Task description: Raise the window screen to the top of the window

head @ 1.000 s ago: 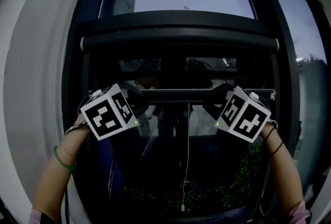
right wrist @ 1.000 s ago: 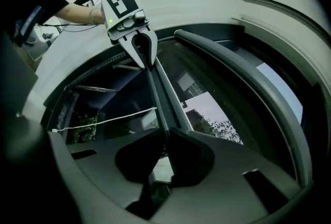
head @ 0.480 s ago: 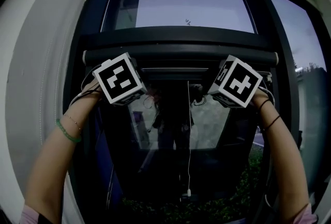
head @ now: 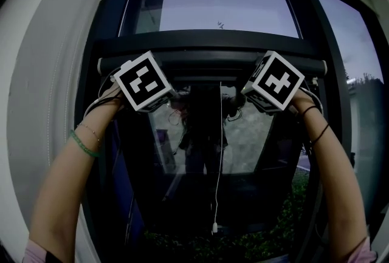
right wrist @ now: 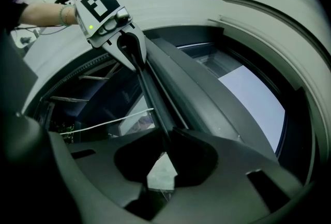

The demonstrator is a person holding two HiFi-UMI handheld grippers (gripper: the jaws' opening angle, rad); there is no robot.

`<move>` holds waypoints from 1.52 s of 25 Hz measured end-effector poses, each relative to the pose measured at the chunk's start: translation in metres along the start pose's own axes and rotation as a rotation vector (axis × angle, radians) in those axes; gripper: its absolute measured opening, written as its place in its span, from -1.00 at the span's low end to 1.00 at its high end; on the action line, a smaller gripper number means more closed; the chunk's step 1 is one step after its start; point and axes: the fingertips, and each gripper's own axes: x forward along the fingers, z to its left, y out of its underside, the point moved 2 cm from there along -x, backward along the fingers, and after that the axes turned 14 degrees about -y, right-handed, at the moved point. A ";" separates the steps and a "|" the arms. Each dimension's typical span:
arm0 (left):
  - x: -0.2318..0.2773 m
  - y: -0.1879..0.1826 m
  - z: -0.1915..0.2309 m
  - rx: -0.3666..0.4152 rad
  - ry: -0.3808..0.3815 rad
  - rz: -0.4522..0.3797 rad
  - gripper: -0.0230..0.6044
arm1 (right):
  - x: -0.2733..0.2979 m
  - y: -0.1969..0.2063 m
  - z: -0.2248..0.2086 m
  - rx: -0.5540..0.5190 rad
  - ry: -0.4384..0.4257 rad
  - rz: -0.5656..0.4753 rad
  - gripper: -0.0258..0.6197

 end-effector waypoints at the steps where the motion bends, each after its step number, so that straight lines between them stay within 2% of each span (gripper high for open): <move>1: -0.001 -0.001 -0.001 -0.008 -0.015 -0.021 -0.76 | -0.001 0.000 0.001 0.000 0.018 -0.007 -0.75; 5: -0.010 -0.003 0.002 -0.085 -0.124 -0.128 -0.68 | -0.005 0.002 0.008 -0.023 0.094 -0.046 -0.73; 7: -0.016 -0.002 -0.001 -0.138 -0.132 -0.161 -0.67 | -0.011 0.004 0.017 -0.015 0.079 -0.071 -0.73; 10: -0.030 0.003 -0.020 -0.193 -0.062 -0.189 -0.67 | -0.021 0.006 0.038 0.009 0.045 -0.130 -0.73; 12: -0.041 0.010 -0.037 -0.207 -0.046 -0.219 -0.67 | -0.027 0.012 0.058 0.027 0.027 -0.159 -0.73; 14: -0.052 0.022 -0.061 -0.224 -0.030 -0.241 -0.67 | -0.029 0.022 0.086 0.063 -0.005 -0.197 -0.73; 18: -0.078 0.058 -0.117 -0.310 0.039 -0.266 -0.67 | -0.027 0.043 0.157 0.136 -0.078 -0.277 -0.73; 22: -0.121 0.094 -0.179 -0.432 0.101 -0.299 -0.67 | -0.026 0.060 0.233 0.180 -0.155 -0.287 -0.73; 27: -0.177 0.118 -0.257 -0.593 0.206 -0.315 -0.67 | -0.032 0.082 0.322 0.261 -0.220 -0.254 -0.73; 32: -0.238 0.132 -0.335 -0.695 0.328 -0.283 -0.67 | -0.043 0.102 0.415 0.435 -0.270 -0.242 -0.73; 38: -0.285 0.132 -0.403 -0.780 0.420 -0.234 -0.67 | -0.063 0.119 0.492 0.578 -0.330 -0.221 -0.73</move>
